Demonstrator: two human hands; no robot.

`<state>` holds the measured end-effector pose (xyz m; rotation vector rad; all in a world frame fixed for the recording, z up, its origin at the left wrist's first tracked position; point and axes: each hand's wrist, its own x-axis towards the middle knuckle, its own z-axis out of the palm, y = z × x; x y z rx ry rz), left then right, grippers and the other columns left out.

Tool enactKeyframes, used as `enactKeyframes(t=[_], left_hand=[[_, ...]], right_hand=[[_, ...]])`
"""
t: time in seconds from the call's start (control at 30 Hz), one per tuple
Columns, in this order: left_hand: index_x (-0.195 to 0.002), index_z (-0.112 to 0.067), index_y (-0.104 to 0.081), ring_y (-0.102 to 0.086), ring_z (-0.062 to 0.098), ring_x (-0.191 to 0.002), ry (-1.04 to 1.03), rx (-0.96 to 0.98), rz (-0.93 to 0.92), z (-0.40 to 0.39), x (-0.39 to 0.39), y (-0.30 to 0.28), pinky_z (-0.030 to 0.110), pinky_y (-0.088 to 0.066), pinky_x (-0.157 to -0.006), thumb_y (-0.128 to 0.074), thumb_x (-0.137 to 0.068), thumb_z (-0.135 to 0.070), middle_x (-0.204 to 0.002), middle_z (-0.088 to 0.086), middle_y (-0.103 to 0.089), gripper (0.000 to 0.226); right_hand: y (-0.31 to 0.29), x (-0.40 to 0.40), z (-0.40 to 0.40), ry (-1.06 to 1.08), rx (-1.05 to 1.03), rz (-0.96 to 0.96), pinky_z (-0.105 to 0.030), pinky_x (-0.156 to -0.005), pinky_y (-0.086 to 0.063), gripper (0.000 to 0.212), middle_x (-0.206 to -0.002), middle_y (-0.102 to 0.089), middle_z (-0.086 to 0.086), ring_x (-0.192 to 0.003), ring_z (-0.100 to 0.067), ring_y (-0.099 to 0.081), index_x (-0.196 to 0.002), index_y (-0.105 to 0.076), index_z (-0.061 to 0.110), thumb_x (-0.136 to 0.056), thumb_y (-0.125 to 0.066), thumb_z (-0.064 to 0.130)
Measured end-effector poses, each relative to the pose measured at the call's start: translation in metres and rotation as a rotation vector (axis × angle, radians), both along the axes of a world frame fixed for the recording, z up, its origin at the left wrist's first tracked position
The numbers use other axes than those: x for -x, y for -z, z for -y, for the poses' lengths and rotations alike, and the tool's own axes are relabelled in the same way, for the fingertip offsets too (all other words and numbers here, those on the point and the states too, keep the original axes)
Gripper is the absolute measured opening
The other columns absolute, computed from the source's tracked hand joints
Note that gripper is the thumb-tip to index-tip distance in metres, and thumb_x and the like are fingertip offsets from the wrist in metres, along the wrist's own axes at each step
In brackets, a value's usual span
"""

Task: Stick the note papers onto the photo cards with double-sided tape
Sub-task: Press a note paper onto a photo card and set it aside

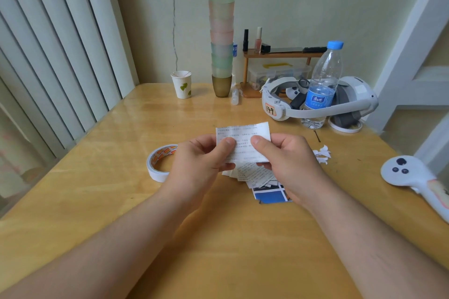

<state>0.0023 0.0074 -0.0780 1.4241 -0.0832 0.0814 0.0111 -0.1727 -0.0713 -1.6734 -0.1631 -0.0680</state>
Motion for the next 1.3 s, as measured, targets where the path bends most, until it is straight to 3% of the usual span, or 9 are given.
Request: enactKeyframes(t=[0.07,0.13,0.53,0.7,0.87,1.03,1.1,1.17,1.3], left_hand=[[-0.103,-0.019,-0.083,-0.078,0.029,-0.095,-0.021,-0.129,0.077,-0.002,0.001,0.004,0.044,-0.064,-0.086,-0.068,-0.101,-0.02,-0.098,0.003,-0.082,0.015],[-0.101,-0.026,-0.084,-0.079,0.028,-0.093,-0.02,-0.236,0.138,-0.001,0.003,0.006,0.051,-0.063,-0.089,-0.069,-0.101,-0.025,-0.095,-0.001,-0.082,0.015],[-0.104,-0.018,-0.082,-0.078,0.024,-0.092,0.078,-0.154,0.126,0.006,0.006,0.007,0.038,-0.063,-0.08,-0.063,-0.103,-0.02,-0.097,0.006,-0.082,0.018],[-0.099,-0.023,-0.084,-0.078,0.033,-0.095,0.023,-0.19,0.15,0.006,0.005,0.01,0.058,-0.061,-0.088,-0.068,-0.103,-0.024,-0.094,0.006,-0.082,0.016],[-0.096,-0.024,-0.083,-0.075,0.018,-0.073,-0.056,-0.306,0.198,0.004,0.006,0.007,0.048,-0.064,-0.077,-0.069,-0.102,-0.028,-0.083,-0.001,-0.08,0.016],[-0.092,-0.036,-0.078,-0.07,0.009,-0.073,-0.104,-0.486,0.29,-0.001,0.007,0.001,0.015,-0.051,-0.066,-0.065,-0.103,-0.025,-0.085,-0.009,-0.071,0.021],[-0.094,-0.034,-0.079,-0.069,0.011,-0.081,-0.067,-0.578,0.283,-0.004,0.001,-0.003,0.025,-0.056,-0.073,-0.062,-0.104,-0.025,-0.094,-0.009,-0.067,0.021],[-0.094,-0.032,-0.079,-0.067,0.008,-0.083,-0.032,-0.653,0.233,-0.01,-0.007,-0.014,0.034,-0.057,-0.079,-0.062,-0.104,-0.028,-0.092,-0.011,-0.069,0.021],[-0.09,-0.028,-0.081,-0.056,0.009,-0.066,0.037,-0.705,0.043,-0.032,-0.038,-0.043,0.03,-0.046,-0.064,-0.065,-0.102,-0.033,-0.08,0.005,-0.073,0.02]], right_hand=[[-0.001,0.003,0.0,-0.061,-0.065,-0.042,-0.031,-0.069,-0.062,0.017,-0.091,-0.081,-0.009,-0.085,-0.024,-0.078,-0.097,-0.081,0.014,-0.098,-0.07,0.027],[0.0,0.005,-0.001,-0.076,-0.082,-0.043,-0.047,-0.081,-0.064,0.013,-0.096,-0.081,-0.008,-0.09,-0.028,-0.079,-0.104,-0.081,0.017,-0.097,-0.072,0.023],[-0.004,0.008,0.004,-0.106,-0.057,-0.036,-0.06,-0.088,-0.061,0.018,-0.099,-0.081,-0.01,-0.094,-0.032,-0.078,-0.11,-0.08,0.015,-0.099,-0.069,0.024],[-0.004,0.009,0.0,-0.039,0.041,0.015,-0.058,-0.081,-0.063,0.015,-0.091,-0.081,-0.005,-0.085,-0.028,-0.079,-0.104,-0.081,0.022,-0.1,-0.069,0.028],[-0.003,0.008,0.002,0.002,0.113,0.034,-0.054,-0.081,-0.064,0.018,-0.09,-0.081,0.001,-0.085,-0.023,-0.079,-0.101,-0.081,0.024,-0.096,-0.072,0.039],[-0.006,0.007,0.007,0.014,0.095,0.015,-0.04,-0.08,-0.063,0.01,-0.092,-0.081,0.003,-0.088,-0.02,-0.078,-0.104,-0.078,0.027,-0.099,-0.069,0.026],[-0.005,0.006,0.007,0.026,0.123,-0.03,-0.028,-0.072,-0.058,0.012,-0.093,-0.08,0.008,-0.088,-0.017,-0.076,-0.106,-0.075,0.03,-0.102,-0.065,0.025],[-0.009,0.003,0.005,0.025,0.136,-0.06,-0.027,-0.07,-0.058,0.013,-0.093,-0.079,0.011,-0.087,-0.013,-0.075,-0.107,-0.075,0.031,-0.102,-0.064,0.024],[-0.03,-0.027,-0.005,0.053,0.209,0.047,-0.03,-0.079,-0.06,0.017,-0.094,-0.079,0.018,-0.086,-0.003,-0.074,-0.103,-0.073,0.036,-0.097,-0.072,0.02]])
